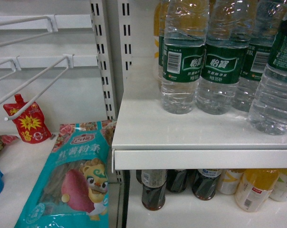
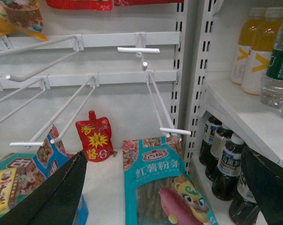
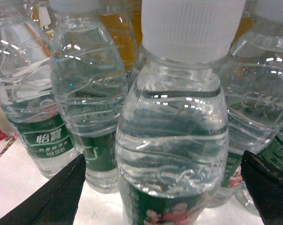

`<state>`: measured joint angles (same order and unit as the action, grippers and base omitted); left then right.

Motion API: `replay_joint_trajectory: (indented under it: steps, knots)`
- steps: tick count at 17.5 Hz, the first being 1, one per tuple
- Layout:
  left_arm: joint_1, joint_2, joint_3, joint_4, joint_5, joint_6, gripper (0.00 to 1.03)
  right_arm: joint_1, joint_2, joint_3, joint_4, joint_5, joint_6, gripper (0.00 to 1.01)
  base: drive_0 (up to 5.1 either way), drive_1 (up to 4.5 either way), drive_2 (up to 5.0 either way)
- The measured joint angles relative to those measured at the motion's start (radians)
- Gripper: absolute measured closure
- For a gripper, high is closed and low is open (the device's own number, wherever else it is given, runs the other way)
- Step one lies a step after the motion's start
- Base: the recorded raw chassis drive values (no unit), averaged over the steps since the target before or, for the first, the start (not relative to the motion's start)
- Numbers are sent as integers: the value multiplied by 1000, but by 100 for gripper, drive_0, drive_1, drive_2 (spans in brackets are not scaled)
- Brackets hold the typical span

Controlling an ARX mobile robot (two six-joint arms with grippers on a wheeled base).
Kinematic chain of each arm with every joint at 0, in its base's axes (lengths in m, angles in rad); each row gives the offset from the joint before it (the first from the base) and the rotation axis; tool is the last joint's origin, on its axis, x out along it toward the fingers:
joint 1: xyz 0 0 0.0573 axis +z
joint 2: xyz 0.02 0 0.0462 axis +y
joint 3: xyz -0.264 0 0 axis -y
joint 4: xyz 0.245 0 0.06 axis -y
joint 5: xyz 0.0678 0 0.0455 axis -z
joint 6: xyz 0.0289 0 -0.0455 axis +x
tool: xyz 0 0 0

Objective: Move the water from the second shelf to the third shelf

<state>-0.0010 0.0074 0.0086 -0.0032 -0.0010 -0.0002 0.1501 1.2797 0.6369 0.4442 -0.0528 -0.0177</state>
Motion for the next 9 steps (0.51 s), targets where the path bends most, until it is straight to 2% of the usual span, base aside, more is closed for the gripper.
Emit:
replay_joint_trajectory:
  steps: [2, 6, 8, 9]
  knots:
    - [0, 0, 0, 0, 0, 0, 5, 0, -76, -35, -58, -5, 0, 3, 0, 0, 0]
    - [0, 0, 0, 0, 0, 0, 5, 0, -128, -53, -94, -8, 2, 3, 0, 0, 0]
    - [0, 0, 0, 0, 0, 0, 5, -3, -254, -90, -159, -28, 10, 3, 0, 0, 0]
    - [0, 0, 0, 0, 0, 0, 5, 8, -328, -148, -64, 41, 13, 8, 0, 0, 0]
